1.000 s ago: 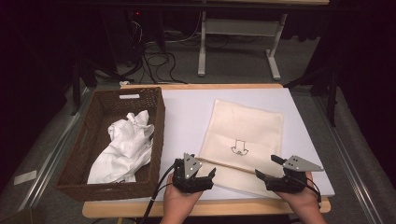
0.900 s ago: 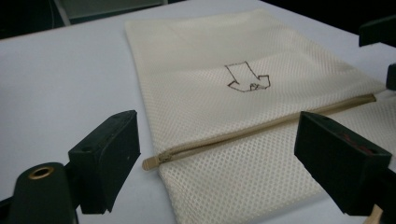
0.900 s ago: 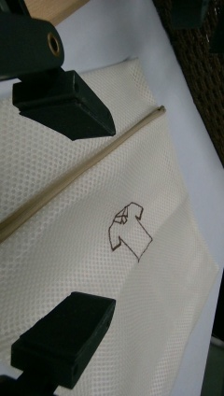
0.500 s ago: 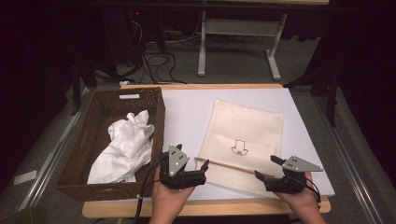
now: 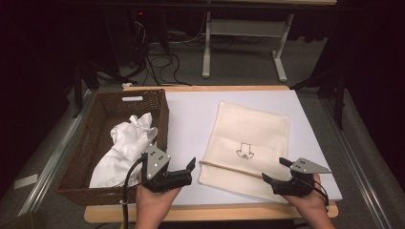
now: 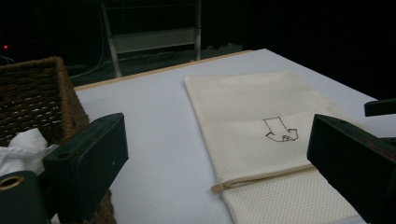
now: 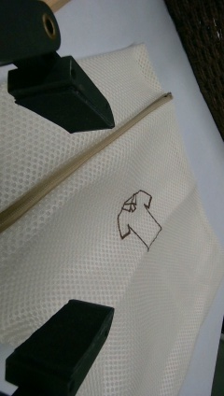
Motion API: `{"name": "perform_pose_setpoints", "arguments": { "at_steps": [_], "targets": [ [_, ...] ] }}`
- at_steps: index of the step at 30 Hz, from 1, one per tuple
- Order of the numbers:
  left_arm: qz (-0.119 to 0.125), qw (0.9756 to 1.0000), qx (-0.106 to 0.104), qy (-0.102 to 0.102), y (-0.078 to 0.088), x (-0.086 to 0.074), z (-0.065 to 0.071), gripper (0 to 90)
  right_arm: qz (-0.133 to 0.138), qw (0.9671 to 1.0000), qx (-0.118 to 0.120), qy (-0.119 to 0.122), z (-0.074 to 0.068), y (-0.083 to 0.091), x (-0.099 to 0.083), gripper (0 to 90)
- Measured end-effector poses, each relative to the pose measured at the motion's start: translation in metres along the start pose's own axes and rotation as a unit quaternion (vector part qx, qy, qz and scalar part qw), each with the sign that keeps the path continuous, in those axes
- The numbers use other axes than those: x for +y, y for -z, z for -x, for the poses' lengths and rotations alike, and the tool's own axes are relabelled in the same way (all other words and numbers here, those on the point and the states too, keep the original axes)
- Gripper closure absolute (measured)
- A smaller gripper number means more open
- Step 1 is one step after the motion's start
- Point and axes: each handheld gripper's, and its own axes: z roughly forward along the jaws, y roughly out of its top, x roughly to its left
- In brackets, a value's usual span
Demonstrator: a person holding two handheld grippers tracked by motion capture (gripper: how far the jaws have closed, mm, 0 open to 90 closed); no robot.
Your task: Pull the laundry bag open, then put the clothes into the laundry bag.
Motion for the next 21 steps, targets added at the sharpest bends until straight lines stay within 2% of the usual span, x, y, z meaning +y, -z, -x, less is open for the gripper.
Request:
{"name": "perform_pose_setpoints", "arguments": {
  "at_steps": [7, 11, 14, 15, 17, 21],
  "targets": [
    [-0.007, 0.9998, 0.016, 0.006, 0.003, -0.002, -0.013, 5.8, 0.003, 1.0000, -0.003, -0.006, 0.004, 0.002, -0.003, 8.7],
    [-0.013, 0.9991, 0.041, 0.007, 0.008, -0.003, -0.028, 5.6, 0.005, 1.0000, -0.001, -0.005, 0.006, 0.003, -0.004, 7.9],
    [-0.005, 0.9985, 0.049, 0.023, 0.013, -0.004, -0.040, 5.6, 0.006, 1.0000, 0.000, -0.003, 0.006, 0.003, -0.005, 6.6],
    [-0.005, 0.9985, 0.049, 0.023, 0.013, -0.004, -0.040, 5.6, 0.006, 1.0000, 0.000, -0.003, 0.006, 0.003, -0.005, 6.6],
    [-0.003, 0.9975, 0.066, 0.026, 0.020, -0.007, -0.052, 5.7, 0.010, 0.9999, -0.001, -0.006, 0.008, 0.004, -0.004, 6.3],
    [-0.001, 0.9955, 0.087, 0.036, 0.032, -0.013, -0.068, 6.4, 0.009, 0.9999, 0.000, -0.005, 0.008, 0.003, -0.005, 5.0]
  ]
}}
